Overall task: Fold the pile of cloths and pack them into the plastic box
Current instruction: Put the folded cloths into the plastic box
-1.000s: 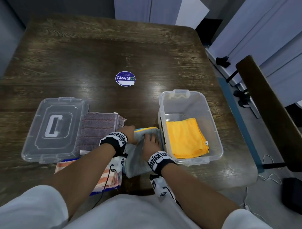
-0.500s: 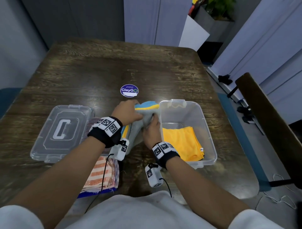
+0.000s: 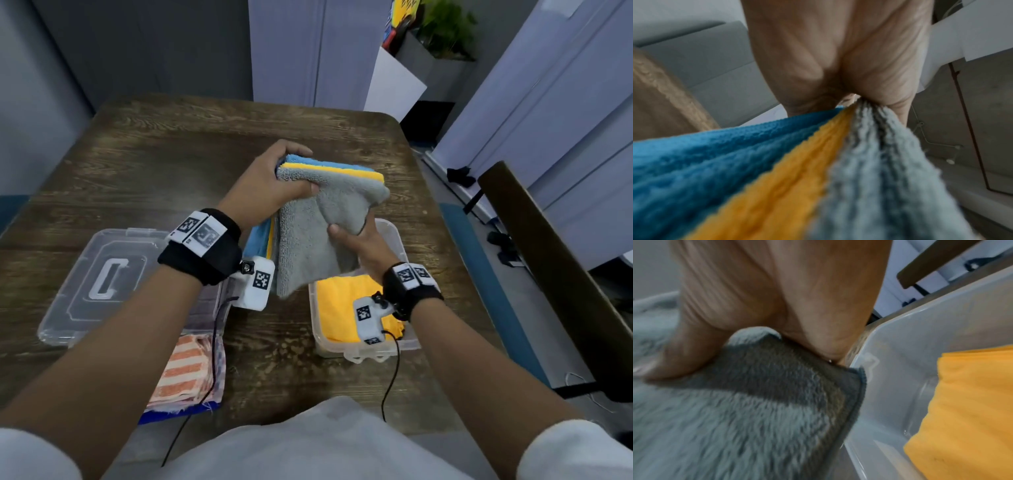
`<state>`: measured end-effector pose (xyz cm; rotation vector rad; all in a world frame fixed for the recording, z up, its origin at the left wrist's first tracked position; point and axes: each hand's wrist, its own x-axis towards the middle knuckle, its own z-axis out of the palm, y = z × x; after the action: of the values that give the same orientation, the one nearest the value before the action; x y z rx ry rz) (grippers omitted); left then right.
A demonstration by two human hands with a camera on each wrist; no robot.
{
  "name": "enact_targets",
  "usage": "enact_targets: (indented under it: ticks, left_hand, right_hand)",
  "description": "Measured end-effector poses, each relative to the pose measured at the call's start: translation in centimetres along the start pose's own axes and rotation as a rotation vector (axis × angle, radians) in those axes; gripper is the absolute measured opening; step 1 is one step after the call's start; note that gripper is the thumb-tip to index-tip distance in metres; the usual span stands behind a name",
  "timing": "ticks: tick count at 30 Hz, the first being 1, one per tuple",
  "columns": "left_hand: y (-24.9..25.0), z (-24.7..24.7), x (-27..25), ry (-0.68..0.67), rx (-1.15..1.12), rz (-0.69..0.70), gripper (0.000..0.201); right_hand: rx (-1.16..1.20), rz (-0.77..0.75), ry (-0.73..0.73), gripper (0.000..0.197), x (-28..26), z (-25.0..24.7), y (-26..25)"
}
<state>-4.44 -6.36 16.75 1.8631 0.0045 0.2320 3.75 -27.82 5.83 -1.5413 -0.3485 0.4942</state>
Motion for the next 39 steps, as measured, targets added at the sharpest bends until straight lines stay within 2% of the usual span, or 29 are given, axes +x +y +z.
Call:
enact_targets:
  ticks: [4,8,11,12,14,17,19,22,26,29,31,33,36,39]
  left_hand:
    - [-0.3,2.4,0.9,0.008,-0.160,-0.015,0.054]
    - [-1.1,4.4,2.1,0.044,-0.356,-0.098,0.055]
    - [-1.6,5.9,2.7,0.090,-0.418,-0.126,0.051]
    - [-1.7,6.4,2.8,0.098,-0.439,-0.136,0.049]
    - [-1.7,7.2,3.0,0.087,-0.490,-0.160,0.047]
    - [-1.3,8.3,3.3,0.030,-0.538,-0.171,0.044]
    - [-1.1,8.7,3.3,-0.018,-0.575,-0.177,0.044]
    - [-0.9,8.9,3.2,-0.059,-0.640,-0.218,0.046]
    - [-1.7,8.4,3.0,-0.057,-0.688,-0.276,0.043]
    - [-2.8,8.1,3.0,-0.017,-0.708,-0.319,0.045]
    - [-3.8,8.2,3.1,0.012,-0.690,-0.346,0.050]
    - [-4.5,8.4,3.0,0.016,-0.696,-0.384,0.064]
    - [-5.3,9.0,2.6,-0.058,-0.707,-0.423,0.077]
    - [-5.6,9.5,2.4,-0.129,-0.646,-0.406,0.093]
  right_hand:
    - [0.224,0.064,-0.061,0.100,-1.2,-2.8,-1.0]
    - [0.314,0.075,0.005,0.087,-1.7,-4.2,-1.1]
    - [0.340,0.055,0.044,0.061,-2.1,-5.0,-1.2]
    - [0.345,0.049,0.035,0.058,-2.2,-5.1,-1.3]
    - [0.364,0.041,0.009,0.066,-2.4,-5.6,-1.4]
    - [0.377,0.081,-0.042,0.094,-2.6,-6.3,-1.5]
    - [0.423,0.134,-0.086,0.102,-2.8,-6.6,-1.4]
    - [0.517,0.230,-0.107,0.102,-3.1,-6.5,-1.2]
    - [0.603,0.223,-0.106,0.093,-3.1,-6.2,-1.1]
    - [0.581,0.220,-0.046,0.091,-2.8,-6.0,-1.1]
    - [0.523,0.223,0.011,0.080,-2.6,-6.1,-1.0]
    - [0.485,0.211,0.063,0.061,-2.4,-6.3,-0.8]
    - [0.445,0.197,0.120,0.051,-2.2,-6.6,-0.8]
    - [0.395,0.193,0.149,0.040,-2.4,-6.9,-1.0]
